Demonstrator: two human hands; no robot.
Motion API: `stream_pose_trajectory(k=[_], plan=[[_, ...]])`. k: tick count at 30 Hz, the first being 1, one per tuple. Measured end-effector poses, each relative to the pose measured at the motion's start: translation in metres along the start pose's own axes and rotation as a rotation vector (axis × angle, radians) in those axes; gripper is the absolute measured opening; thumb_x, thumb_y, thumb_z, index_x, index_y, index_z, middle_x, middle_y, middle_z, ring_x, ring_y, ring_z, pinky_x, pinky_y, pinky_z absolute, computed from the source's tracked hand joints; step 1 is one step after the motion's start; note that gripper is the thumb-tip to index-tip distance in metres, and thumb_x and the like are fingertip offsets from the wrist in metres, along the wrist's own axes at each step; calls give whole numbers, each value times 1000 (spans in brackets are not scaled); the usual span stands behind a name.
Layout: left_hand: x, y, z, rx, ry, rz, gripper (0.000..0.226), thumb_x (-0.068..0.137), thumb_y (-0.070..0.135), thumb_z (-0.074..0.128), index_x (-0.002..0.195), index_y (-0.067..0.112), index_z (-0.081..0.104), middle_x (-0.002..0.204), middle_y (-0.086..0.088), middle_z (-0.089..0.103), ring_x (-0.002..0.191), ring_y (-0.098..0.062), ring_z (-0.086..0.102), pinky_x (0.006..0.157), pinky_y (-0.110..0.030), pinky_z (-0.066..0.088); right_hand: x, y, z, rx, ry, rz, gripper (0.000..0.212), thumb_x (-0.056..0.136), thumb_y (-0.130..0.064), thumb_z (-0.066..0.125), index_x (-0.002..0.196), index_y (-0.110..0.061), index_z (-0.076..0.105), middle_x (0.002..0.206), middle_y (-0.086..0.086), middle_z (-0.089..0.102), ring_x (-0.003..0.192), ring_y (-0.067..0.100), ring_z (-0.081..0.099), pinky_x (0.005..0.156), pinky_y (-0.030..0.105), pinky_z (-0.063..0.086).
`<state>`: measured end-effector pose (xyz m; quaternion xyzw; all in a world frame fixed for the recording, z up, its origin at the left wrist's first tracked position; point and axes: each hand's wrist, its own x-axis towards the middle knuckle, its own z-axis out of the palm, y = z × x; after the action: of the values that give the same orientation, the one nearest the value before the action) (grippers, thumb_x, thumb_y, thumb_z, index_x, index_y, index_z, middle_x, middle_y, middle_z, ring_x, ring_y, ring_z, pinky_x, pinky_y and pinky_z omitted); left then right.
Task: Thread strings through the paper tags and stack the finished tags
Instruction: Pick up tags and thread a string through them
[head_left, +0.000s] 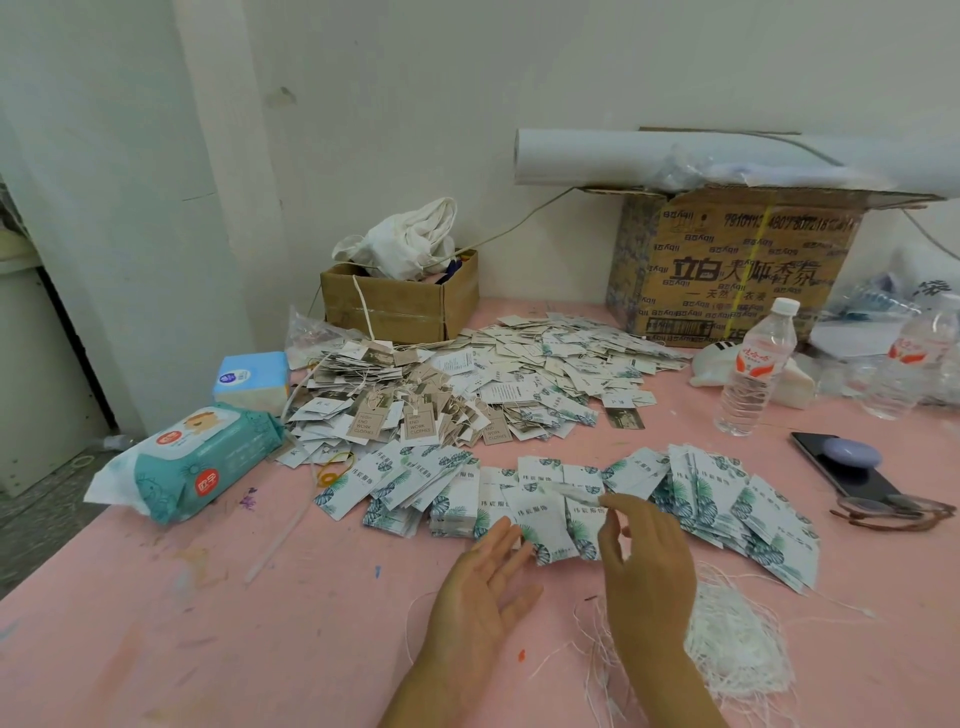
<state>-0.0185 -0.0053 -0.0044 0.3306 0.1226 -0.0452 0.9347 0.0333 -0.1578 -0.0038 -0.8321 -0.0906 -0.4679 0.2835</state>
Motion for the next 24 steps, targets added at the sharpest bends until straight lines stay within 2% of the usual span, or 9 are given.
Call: stream_pose_trajectory(k=[2,4,8,11,13,17,19,21,24], plan=[[0,0,0,33,0,19,46,84,29,50,125,10,61,126,-7,67,116,-21,62,98,-45,47,-1,-2,-1,55,44,-101,8,86,-5,66,91,-10,68,83,1,66,76,12,55,62,28,51],[-1,-1,1,73,-7,30,43,91,35,46,124,12,62,124,-8,68,113,-22,64,94,-41,49,-4,-10,-1,163,-10,-219,9,88,-14,60,87,-10,68,85,0,66,82,8,54,67,24,51],[-2,1,3,23,22,158,43,84,30,56,117,3,64,110,-21,71,90,-24,71,72,-32,59,-13,-28,5,346,-327,-376,6,81,-15,68,87,-14,68,94,-5,62,84,6,57,66,22,50],[-1,6,-6,31,119,302,24,88,12,57,108,5,68,99,-17,74,82,-20,73,63,-26,59,-17,-26,8,370,-610,-206,43,74,-27,80,110,-30,59,112,-14,48,96,0,52,78,17,48],[-1,12,-12,44,141,349,21,91,9,56,106,8,70,100,-14,75,86,-18,73,65,-25,59,-17,-19,9,266,-680,-159,57,70,-34,81,120,-35,55,119,-16,43,110,6,48,90,22,42],[-1,15,-13,61,202,345,18,88,8,62,104,8,70,96,-11,76,80,-14,73,57,-24,57,-13,-8,8,11,-728,-170,49,83,-39,70,129,-41,52,146,-17,34,143,15,23,110,35,20],[-1,12,-14,104,236,345,18,85,8,66,103,10,70,93,-8,77,75,-11,72,55,-24,56,-12,-7,10,-62,-735,-160,39,82,-31,74,119,-37,62,140,-13,47,138,21,36,107,41,28],[-1,11,-15,122,241,360,19,86,5,66,104,11,69,93,-8,77,76,-14,74,56,-25,57,-11,-10,11,-85,-632,-150,40,65,-18,88,100,-30,72,114,-7,68,111,28,62,90,41,45],[-1,11,-12,126,218,379,22,89,-3,61,105,10,65,91,-11,77,72,-23,75,52,-26,57,-7,-15,15,-123,-559,-165,37,57,-18,92,86,-28,72,89,-9,69,86,24,67,70,36,51]])
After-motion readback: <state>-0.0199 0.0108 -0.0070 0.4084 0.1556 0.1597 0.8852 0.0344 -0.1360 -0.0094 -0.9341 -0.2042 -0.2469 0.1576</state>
